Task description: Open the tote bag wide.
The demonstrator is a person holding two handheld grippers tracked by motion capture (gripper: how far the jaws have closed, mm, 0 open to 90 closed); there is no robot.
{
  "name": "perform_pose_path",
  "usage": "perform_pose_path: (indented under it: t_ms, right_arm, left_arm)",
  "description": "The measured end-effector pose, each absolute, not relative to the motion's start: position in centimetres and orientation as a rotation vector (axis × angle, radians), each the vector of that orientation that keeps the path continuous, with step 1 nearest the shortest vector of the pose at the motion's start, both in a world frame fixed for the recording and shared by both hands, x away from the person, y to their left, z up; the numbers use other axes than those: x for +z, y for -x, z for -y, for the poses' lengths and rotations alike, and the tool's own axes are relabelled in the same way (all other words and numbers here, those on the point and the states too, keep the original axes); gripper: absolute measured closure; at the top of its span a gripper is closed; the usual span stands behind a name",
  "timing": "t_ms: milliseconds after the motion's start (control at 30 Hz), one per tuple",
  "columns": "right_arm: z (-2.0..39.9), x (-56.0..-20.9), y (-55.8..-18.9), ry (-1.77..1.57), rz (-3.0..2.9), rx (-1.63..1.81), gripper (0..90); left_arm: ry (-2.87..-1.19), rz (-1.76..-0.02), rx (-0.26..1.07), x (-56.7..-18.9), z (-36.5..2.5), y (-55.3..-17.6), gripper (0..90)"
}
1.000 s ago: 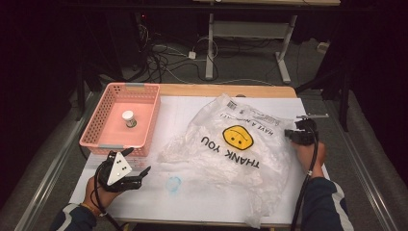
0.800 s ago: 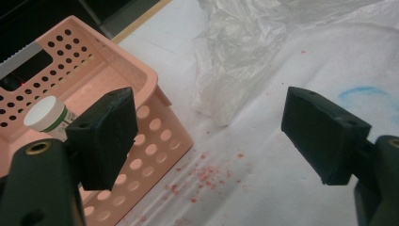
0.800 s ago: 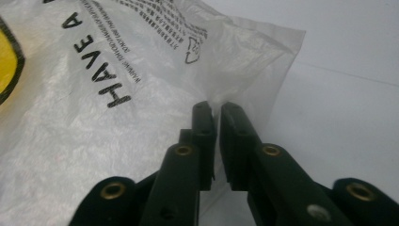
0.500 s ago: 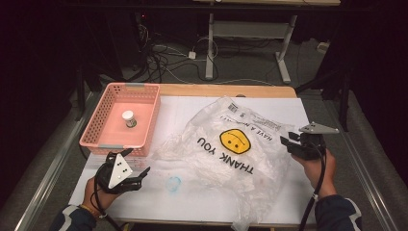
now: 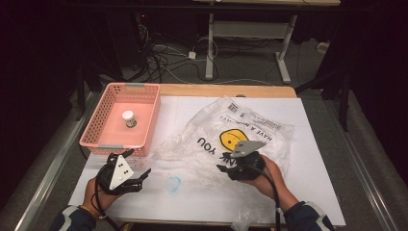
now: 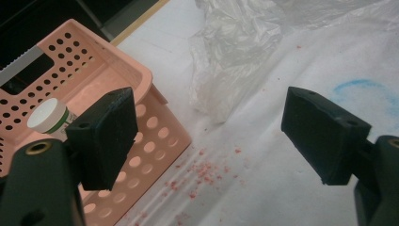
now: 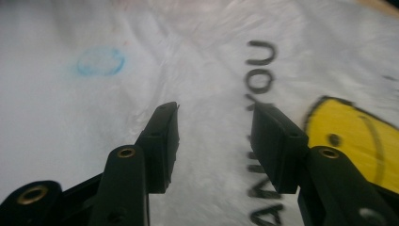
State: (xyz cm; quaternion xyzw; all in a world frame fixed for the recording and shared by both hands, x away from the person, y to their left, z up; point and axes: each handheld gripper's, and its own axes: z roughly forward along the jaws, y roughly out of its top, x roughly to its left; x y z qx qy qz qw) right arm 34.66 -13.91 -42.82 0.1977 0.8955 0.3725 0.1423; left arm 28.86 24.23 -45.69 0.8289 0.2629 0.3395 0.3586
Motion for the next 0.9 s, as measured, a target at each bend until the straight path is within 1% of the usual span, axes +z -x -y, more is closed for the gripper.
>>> perform_pose_path:
  t_ms: [100, 200, 267, 300, 333, 433, 500, 667, 733, 800, 833, 900]
  right_arm:
    - [12.0, -44.4, -34.9, -0.54, -2.676, 1.025, 54.5]
    - [11.1, -45.4, -35.0, -0.513, -2.733, 0.983, 55.7]
    - [10.4, -46.5, -35.0, -0.516, -2.77, 0.936, 58.9]
    - [10.3, -46.8, -35.0, -0.523, -2.776, 0.917, 62.8]
    - [10.3, -46.8, -35.0, -0.523, -2.776, 0.917, 62.8]
    - [10.5, -47.3, -35.4, -0.589, -2.758, 0.936, 80.1]
    - [10.7, -47.4, -35.6, -0.641, -2.752, 0.958, 88.7]
    - [11.0, -47.1, -35.8, -0.688, -2.716, 0.978, 90.0]
    - [11.3, -46.3, -35.6, -0.679, -2.675, 1.029, 90.0]
    - [11.6, -45.4, -35.4, -0.661, -2.645, 1.066, 87.9]
    - [11.7, -45.0, -35.4, -0.653, -2.635, 1.073, 90.0]
    - [11.9, -44.3, -35.2, -0.656, -2.581, 1.084, 90.0]
  left_arm:
    - [-2.144, -0.672, 0.876, -45.7, -24.2, -28.8, 18.4]
    - [-2.142, -0.673, 0.874, -45.7, -24.3, -28.7, 18.3]
    - [-2.141, -0.676, 0.874, -45.7, -24.4, -28.7, 18.3]
    - [-2.142, -0.677, 0.873, -45.7, -24.4, -28.7, 18.4]
    - [-2.147, -0.676, 0.874, -45.7, -24.4, -28.7, 18.4]
    - [-2.151, -0.671, 0.874, -45.7, -24.4, -28.6, 18.3]
    - [-2.15, -0.668, 0.867, -45.7, -24.4, -28.7, 18.3]
    - [-2.143, -0.664, 0.87, -45.6, -24.3, -28.6, 18.4]
    - [-2.14, -0.661, 0.876, -45.5, -24.4, -28.7, 18.4]
    - [-2.126, -0.672, 0.879, -45.3, -24.6, -28.8, 18.4]
    - [-2.12, -0.679, 0.879, -45.2, -24.8, -28.8, 18.4]
    - [-2.111, -0.69, 0.883, -45.0, -25.0, -29.0, 18.4]
